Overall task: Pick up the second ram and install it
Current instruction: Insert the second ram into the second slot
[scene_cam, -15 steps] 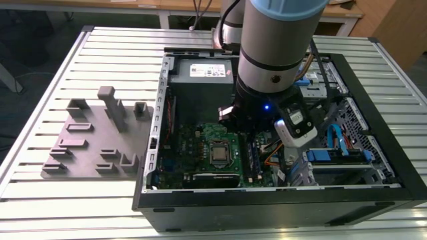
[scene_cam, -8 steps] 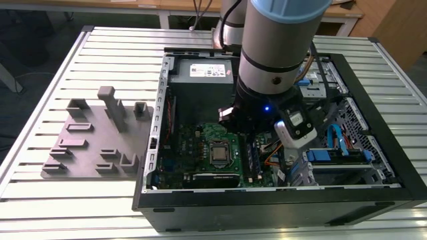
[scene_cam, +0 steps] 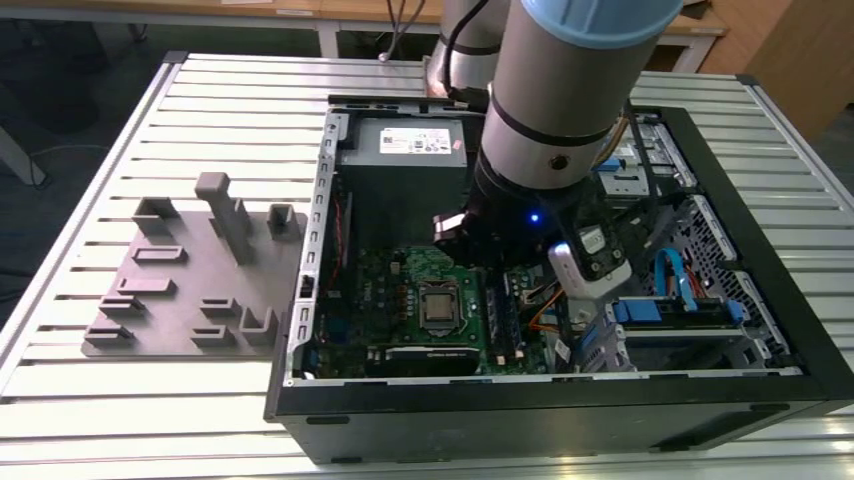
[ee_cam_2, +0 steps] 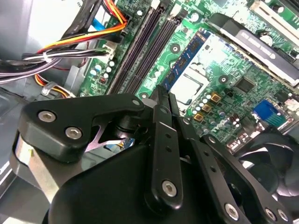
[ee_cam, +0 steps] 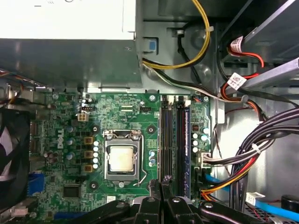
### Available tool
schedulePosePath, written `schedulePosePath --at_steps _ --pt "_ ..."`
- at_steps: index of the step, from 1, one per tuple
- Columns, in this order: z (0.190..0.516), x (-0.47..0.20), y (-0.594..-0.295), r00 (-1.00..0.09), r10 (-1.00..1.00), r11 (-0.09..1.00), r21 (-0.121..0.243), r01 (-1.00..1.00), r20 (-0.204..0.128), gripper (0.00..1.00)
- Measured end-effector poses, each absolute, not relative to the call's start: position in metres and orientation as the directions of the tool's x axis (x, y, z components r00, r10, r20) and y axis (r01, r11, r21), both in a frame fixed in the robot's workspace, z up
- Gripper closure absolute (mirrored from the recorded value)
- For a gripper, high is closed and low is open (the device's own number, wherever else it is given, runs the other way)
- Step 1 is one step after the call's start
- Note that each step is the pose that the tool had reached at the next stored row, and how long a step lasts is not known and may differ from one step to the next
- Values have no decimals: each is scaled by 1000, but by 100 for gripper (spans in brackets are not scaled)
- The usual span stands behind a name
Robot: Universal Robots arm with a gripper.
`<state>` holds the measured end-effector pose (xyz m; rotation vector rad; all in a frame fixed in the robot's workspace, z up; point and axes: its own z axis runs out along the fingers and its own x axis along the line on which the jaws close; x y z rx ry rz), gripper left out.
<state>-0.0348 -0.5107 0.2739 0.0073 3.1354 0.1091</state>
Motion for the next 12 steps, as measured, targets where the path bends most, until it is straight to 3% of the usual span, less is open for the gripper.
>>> schedulePosePath --at_steps 12 --pt "255 -21 -511 -1000 5 998 67 5 2 87"
